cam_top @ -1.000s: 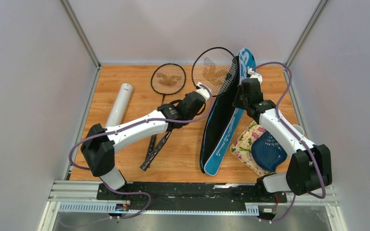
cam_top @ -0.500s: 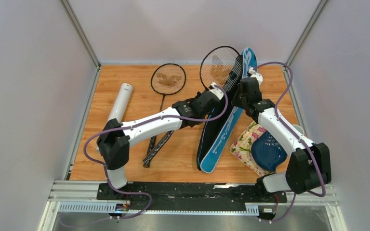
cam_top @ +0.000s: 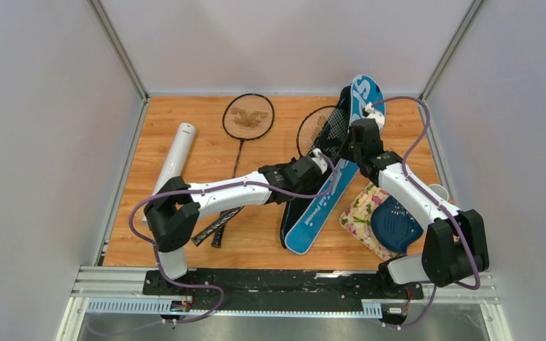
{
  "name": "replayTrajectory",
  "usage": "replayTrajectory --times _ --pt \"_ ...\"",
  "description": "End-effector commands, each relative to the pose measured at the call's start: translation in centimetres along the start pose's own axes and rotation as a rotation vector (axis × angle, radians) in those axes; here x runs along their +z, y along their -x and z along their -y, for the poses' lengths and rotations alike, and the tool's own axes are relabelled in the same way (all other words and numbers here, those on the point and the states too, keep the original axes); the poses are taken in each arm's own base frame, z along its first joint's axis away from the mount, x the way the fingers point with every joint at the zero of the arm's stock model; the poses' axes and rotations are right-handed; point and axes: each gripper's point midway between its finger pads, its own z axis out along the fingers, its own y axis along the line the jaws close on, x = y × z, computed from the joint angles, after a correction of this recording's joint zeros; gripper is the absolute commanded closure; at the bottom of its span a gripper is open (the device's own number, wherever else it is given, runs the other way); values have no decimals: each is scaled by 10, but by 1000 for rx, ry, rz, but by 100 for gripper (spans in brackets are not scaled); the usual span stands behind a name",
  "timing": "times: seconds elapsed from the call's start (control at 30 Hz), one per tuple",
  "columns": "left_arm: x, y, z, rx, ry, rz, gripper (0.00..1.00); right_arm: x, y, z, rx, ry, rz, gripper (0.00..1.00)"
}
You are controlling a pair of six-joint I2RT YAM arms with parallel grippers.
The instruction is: Pack up the badminton gear
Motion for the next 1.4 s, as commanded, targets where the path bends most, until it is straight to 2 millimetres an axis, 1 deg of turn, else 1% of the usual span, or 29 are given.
replayTrajectory --times 0.0,0.07,0.13,0.17,0.2,0.23,0.27,0.3,0.33,0.37,0.43,0.47,0.53,0.57,0.6,0.63,0.67,0.7,0.73,0.77,0.8,0.83,0.87,0.93,0.97,1.03,1.13,1.27,1.37 --pt "-28 23 -14 15 -34 167 100 -11 34 -20 -52 104 133 100" --pt "-28 25 -13 27 -41 173 100 -14 36 -29 -56 146 141 100" --pt "-24 35 -11 15 -44 171 100 -13 33 -33 -61 164 125 100" --pt "-16 33 -3 27 -57 143 100 -13 31 -33 -54 164 121 100" --pt "-18 48 -3 10 -68 165 100 -12 30 -33 -48 163 118 100" --pt "-15 53 -2 -11 -64 160 100 -12 29 -32 -35 161 115 100" --pt "-3 48 6 14 -64 114 100 -12 27 -32 -29 162 110 100" --pt "-6 67 -1 -16 -43 135 100 -12 27 -33 -21 167 107 100" --pt "-4 74 -1 -15 -38 131 100 -13 25 -35 -6 176 100 100" --pt "1 84 0 -19 -29 128 100 -12 22 -35 2 178 93 100" --pt "6 94 -2 -36 -13 130 100 -13 21 -36 16 190 88 100" --pt "8 104 -2 -50 -12 145 100 -11 16 -35 31 188 77 100" --pt "11 115 2 -87 -41 170 100 -13 15 -37 48 203 81 100" --pt "14 117 6 -96 -63 180 100 -12 11 -36 58 207 75 100" --pt "14 120 12 -99 -108 194 100 -15 14 -40 61 230 89 100" --pt "16 121 13 -121 -122 200 100 -15 14 -41 60 237 88 100" --pt "18 117 15 -130 -140 194 100 -15 14 -40 52 234 90 100" --pt "18 115 20 -136 -184 195 100 -14 13 -36 47 221 91 100" --pt "18 113 21 -155 -200 193 100 -15 16 -33 45 214 104 100" --pt "19 105 17 -172 -208 185 100 -16 16 -32 43 217 104 100" --pt "18 102 20 -184 -235 191 100 -15 16 -25 45 215 105 100" --pt "16 104 19 -210 -246 210 100 -18 21 -29 50 251 126 100" --pt "14 97 19 -214 -260 210 100 -18 22 -30 47 269 136 100" --pt "10 99 23 -231 -292 240 100 -19 24 -31 25 286 157 100" --pt "8 98 25 -237 -308 242 100 -19 20 -36 17 315 138 100" --pt "7 98 31 -246 -353 241 100 -19 20 -38 11 333 142 100" --pt "7 96 28 -288 -357 222 100 -19 21 -35 -10 324 154 100" --pt "-2 92 24 -277 -370 250 100 -20 23 -35 -48 340 172 100" --pt "-7 98 23 -277 -395 287 100 -20 23 -43 -64 391 183 100"
